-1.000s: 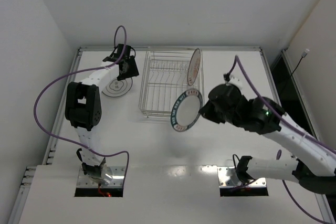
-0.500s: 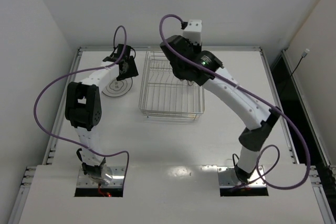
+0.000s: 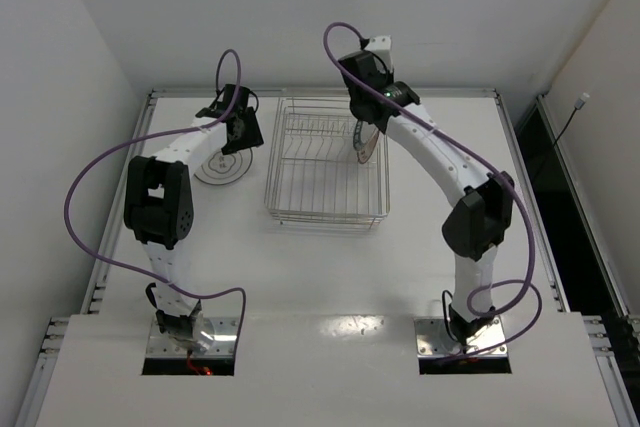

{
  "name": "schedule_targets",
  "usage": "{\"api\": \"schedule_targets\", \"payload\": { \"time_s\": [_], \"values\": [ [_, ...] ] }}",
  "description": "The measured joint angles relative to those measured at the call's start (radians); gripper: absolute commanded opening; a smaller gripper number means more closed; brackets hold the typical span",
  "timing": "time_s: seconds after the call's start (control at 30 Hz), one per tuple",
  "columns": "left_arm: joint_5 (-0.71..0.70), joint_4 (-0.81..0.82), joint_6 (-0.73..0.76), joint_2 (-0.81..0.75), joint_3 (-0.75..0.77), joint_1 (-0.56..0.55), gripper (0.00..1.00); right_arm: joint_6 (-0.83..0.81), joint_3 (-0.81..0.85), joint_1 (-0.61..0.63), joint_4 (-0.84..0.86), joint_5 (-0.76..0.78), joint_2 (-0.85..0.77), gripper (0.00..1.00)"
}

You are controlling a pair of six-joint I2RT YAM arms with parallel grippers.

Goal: Load the plates into the dish rack

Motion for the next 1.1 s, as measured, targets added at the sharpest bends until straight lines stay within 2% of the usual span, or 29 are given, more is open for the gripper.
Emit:
{"api": "schedule_targets", "payload": {
  "time_s": [0.13,0.7,1.1],
  "values": [
    [0.000,-0.003,-0.003,0.000,0.000,0.000,0.55,-0.015,-0.063,0.000,0.050,-0.059,0.059,0.00],
    [0.000,-0.007,-0.007,0.000,0.003,0.000,0.55,-0.150,-0.092,0.013,0.180,-0.008,0.108,0.00],
    [0.000,-0.010,-0.007,0.000,0.006,0.000,0.55,-0.415,-0.092,0.113,0.331,0.118,0.034,0.00]
  ]
}}
